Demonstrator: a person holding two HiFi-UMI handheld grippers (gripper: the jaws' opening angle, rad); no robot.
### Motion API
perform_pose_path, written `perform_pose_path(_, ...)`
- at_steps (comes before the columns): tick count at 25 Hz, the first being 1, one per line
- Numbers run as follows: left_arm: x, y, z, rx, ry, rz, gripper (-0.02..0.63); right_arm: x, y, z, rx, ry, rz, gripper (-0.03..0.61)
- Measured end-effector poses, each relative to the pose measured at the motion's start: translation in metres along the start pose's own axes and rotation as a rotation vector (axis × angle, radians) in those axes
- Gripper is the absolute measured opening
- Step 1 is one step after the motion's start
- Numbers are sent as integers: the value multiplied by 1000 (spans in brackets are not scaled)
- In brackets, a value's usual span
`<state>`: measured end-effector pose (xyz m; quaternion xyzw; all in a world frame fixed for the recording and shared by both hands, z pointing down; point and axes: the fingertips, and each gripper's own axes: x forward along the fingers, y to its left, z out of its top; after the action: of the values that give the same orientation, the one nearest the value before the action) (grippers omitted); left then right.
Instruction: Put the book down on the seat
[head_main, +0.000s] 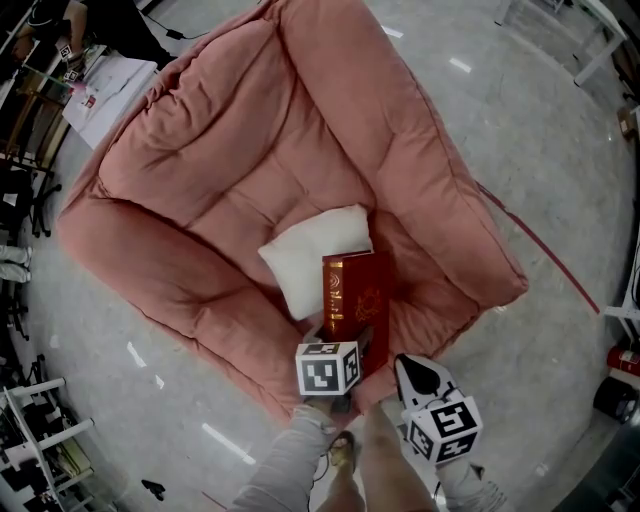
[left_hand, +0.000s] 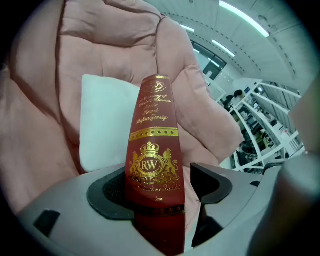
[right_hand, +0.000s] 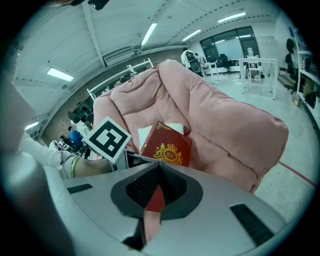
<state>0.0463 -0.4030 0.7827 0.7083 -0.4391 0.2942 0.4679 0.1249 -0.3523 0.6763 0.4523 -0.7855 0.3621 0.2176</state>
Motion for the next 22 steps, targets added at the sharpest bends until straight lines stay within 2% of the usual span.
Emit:
perform_pose_path(9, -52, 8, -1, 15, -56, 51, 356, -17, 21, 9, -30, -25, 10, 6)
perform_pose_path(17, -116, -8, -3, 32, -109, 33, 356, -39, 58, 28, -77, -50, 26, 6)
perform_pose_path(22, -156, -22, -8, 31, -148, 26, 339, -59, 82, 26, -105, -52, 27, 6)
